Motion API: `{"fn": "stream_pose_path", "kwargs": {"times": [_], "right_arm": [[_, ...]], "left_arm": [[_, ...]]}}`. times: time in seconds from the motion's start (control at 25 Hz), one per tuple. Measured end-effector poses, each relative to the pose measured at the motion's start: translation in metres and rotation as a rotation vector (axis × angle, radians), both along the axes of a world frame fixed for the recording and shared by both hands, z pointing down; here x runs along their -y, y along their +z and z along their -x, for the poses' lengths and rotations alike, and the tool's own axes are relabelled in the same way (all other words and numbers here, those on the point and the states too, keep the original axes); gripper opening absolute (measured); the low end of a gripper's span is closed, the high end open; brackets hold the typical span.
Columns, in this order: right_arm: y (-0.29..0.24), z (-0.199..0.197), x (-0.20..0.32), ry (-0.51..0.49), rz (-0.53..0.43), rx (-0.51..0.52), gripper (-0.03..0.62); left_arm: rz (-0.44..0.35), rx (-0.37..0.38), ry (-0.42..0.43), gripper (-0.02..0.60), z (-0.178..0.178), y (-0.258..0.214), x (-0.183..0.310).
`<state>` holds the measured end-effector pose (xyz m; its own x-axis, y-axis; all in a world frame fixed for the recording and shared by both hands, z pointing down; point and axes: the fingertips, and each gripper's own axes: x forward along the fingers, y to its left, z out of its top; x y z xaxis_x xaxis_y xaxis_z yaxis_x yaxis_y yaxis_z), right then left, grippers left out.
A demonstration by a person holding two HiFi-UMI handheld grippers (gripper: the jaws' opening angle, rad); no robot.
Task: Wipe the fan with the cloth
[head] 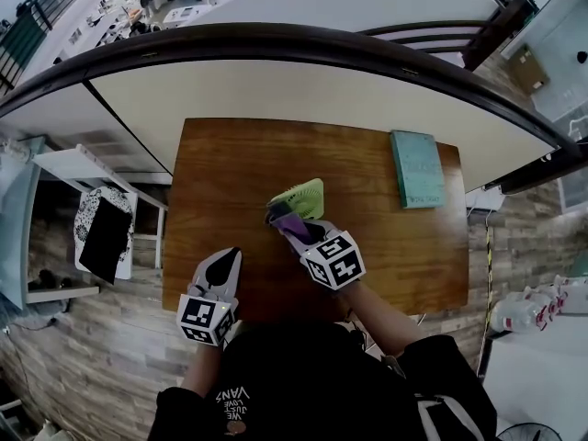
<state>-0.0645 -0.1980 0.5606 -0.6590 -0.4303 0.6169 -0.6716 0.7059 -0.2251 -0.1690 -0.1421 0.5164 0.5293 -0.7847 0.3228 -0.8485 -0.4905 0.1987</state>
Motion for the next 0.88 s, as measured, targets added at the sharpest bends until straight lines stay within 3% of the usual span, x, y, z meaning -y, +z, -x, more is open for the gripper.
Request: {"fn": "stream_pose_path", "kwargs": {"times": [0.4, 0.88], "right_arm": [[0.005, -0.039, 0.025, 0.048, -0.002, -0.029, 0.100], [0.016, -0.103, 0.051, 0.198, -0.009, -0.076, 0.100]], "left_arm": [[0.008, 0.004, -0.028, 0.011, -0.007, 0.006, -0.001], [0.023, 0.007, -0.052, 0.011, -0.018, 0.007, -0.008]]}}
